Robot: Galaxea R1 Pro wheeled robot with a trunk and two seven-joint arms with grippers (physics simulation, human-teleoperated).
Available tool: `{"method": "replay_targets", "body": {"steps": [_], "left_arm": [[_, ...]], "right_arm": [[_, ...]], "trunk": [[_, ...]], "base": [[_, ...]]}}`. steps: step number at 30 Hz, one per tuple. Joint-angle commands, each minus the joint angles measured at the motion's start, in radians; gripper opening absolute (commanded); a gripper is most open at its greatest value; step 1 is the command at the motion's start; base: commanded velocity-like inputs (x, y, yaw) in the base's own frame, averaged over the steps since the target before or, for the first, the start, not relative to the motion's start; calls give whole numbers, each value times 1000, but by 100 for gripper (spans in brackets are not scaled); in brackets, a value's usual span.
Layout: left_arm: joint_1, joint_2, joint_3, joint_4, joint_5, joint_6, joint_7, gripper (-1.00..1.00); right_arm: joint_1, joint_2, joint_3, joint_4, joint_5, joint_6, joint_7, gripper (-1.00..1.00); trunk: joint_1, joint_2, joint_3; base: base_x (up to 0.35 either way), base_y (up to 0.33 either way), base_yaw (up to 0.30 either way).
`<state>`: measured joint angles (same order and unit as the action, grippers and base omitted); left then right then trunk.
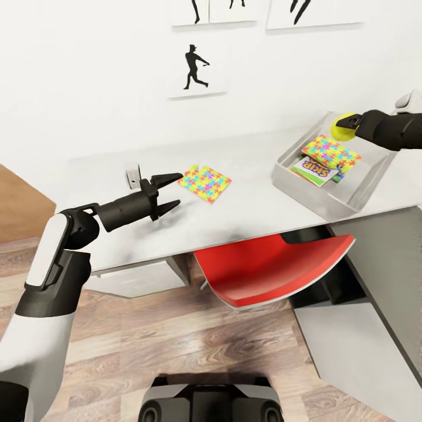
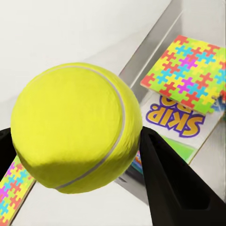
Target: Put all the toys in the child's room - the three board games (two on the bed and one on the table), the two jigsaw puzzles on the table, and the tennis ball on the table - inside the toy box on the table in the child's room.
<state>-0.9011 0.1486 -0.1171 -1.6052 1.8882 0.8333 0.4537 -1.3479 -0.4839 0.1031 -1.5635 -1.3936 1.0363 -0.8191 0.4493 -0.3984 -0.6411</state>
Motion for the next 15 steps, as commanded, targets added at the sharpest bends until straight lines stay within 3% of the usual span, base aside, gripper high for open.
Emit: {"method": "replay_targets", "body": {"steps": [1, 6, 15], "left_arm": [[0, 4, 2, -1, 11, -1, 9, 100], [7, 25, 45, -1, 18, 2, 0, 100], [21, 39, 86, -1, 39, 7, -2, 100]], "right_arm": [[-1, -1, 2, 0, -12, 0, -12, -100], [0, -2, 4, 10, -12, 1, -12, -100], [1, -2, 14, 71, -12, 2, -10, -100]], "trunk": [[1, -2, 0], [1, -2, 8], [1, -2, 23]], "base": [[0, 0, -136], [0, 0, -136], [0, 0, -136]]}}
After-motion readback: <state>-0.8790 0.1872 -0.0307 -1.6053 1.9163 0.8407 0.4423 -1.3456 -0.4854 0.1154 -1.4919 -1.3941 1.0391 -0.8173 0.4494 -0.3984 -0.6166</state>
